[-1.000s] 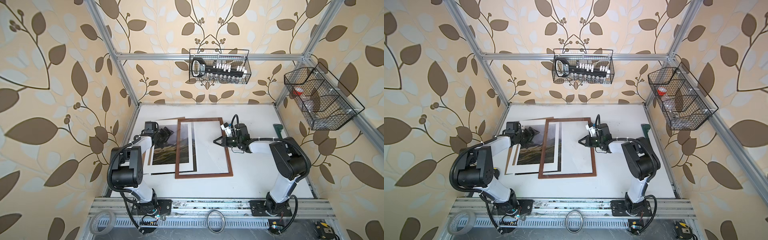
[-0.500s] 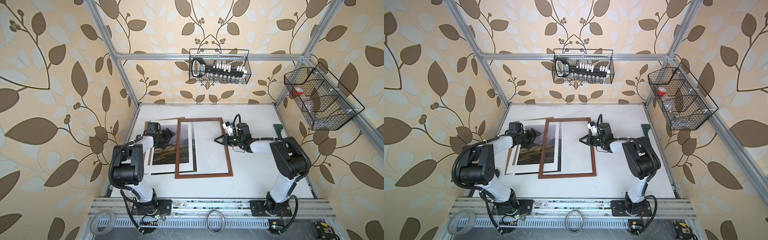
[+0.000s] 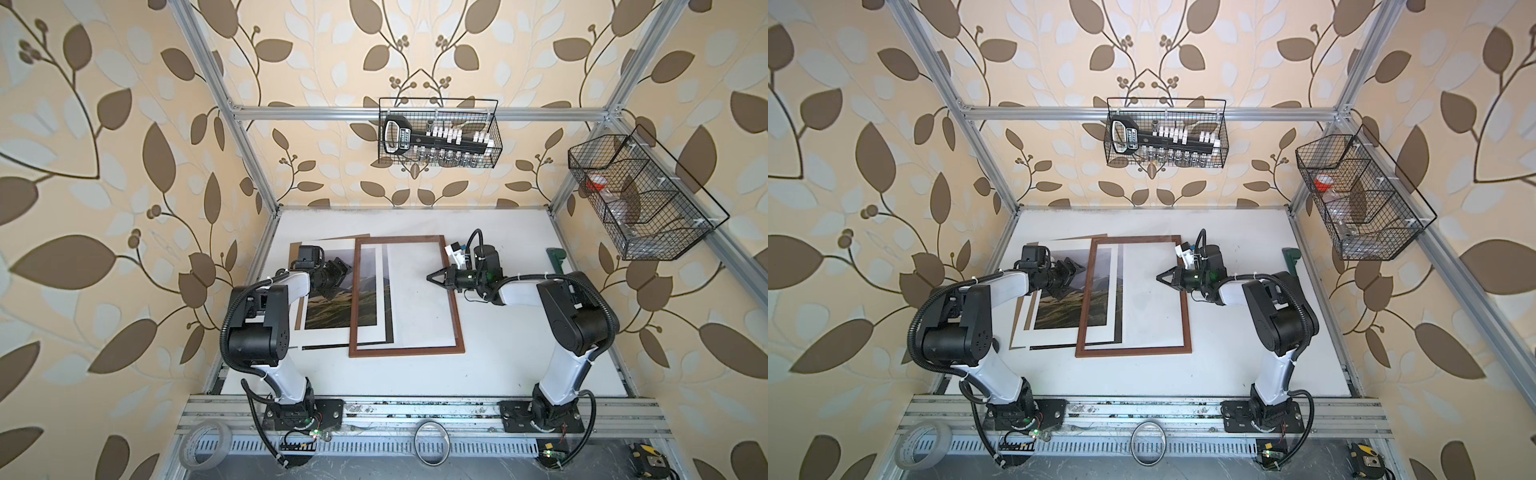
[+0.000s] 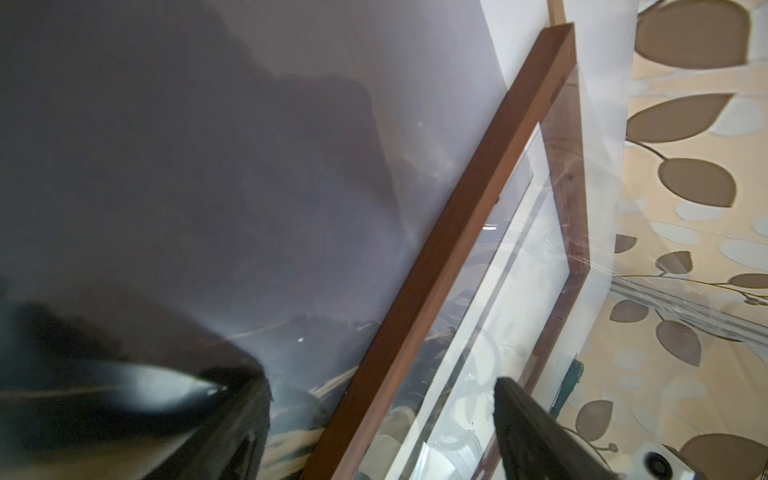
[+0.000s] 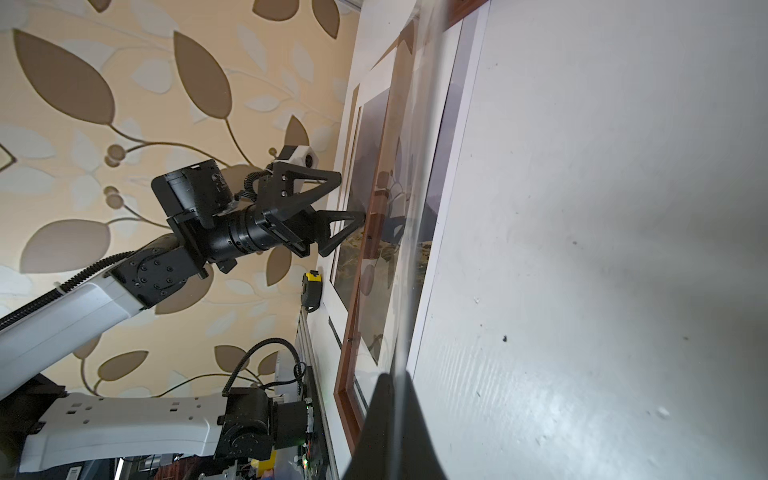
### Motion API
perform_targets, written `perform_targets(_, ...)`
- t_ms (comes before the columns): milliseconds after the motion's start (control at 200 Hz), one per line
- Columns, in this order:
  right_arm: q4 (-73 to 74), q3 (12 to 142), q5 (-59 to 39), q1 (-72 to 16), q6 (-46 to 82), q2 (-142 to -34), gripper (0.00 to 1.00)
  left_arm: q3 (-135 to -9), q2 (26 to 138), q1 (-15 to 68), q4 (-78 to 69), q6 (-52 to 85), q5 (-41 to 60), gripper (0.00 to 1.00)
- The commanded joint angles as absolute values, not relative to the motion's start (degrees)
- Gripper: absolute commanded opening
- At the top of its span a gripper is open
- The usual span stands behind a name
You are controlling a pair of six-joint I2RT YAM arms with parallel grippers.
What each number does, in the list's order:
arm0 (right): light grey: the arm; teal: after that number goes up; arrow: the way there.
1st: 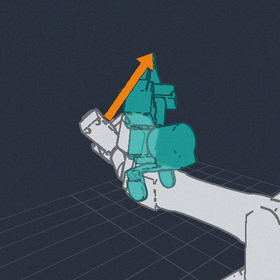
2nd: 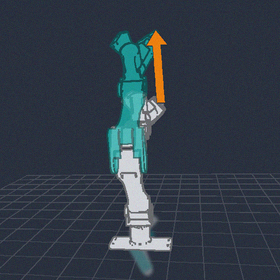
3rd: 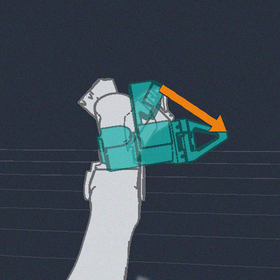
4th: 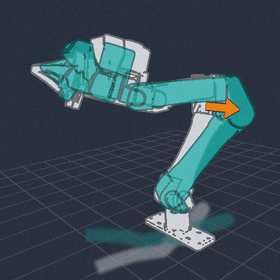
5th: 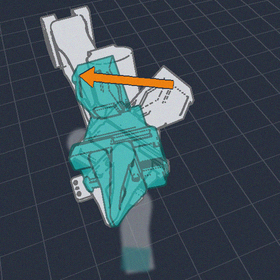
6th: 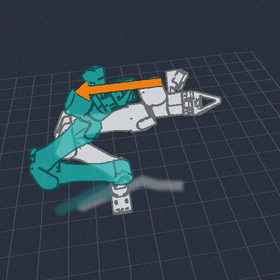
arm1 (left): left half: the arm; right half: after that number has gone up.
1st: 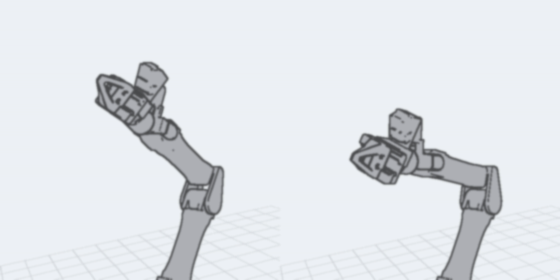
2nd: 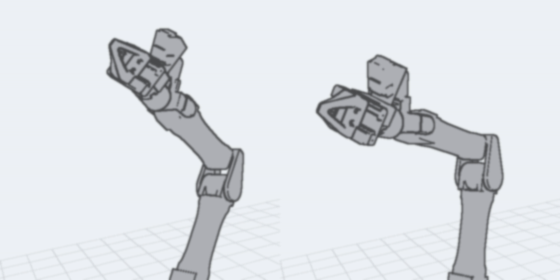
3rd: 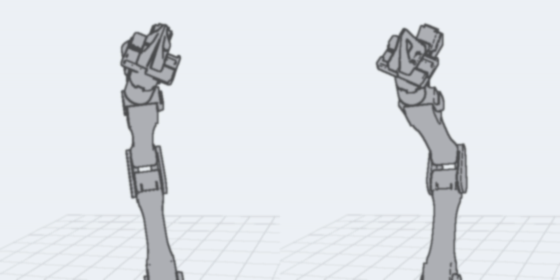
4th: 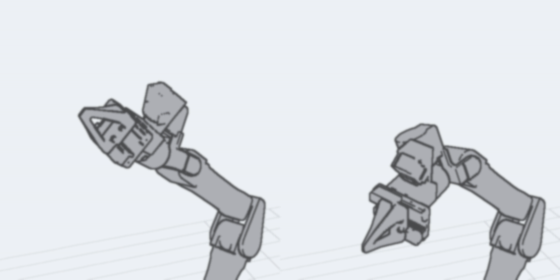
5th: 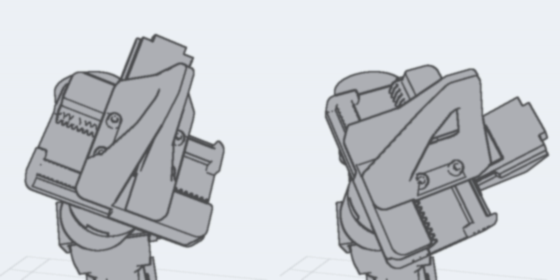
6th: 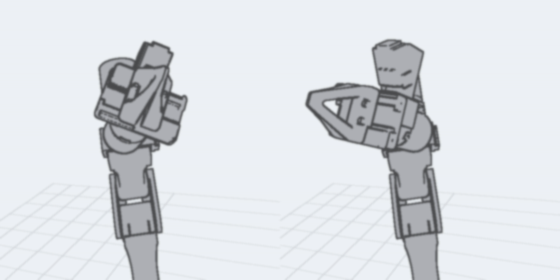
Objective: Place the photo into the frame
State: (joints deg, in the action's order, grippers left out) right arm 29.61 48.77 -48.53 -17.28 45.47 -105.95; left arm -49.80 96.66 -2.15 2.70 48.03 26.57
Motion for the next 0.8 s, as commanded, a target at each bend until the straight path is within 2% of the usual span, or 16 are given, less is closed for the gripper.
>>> perform_targets(0, 31.5, 47.8, -49.9, -17.3, 46.7, -107.3, 0.00, -51.5, 97.6, -1.2, 1.0, 48.7, 26.3, 0.85)
perform_targets(795, 31.5, 47.1, -49.9, -17.2, 46.0, -108.6, 0.00, -51.2, 100.9, 0.6, -1.8, 50.6, 26.7, 0.82)
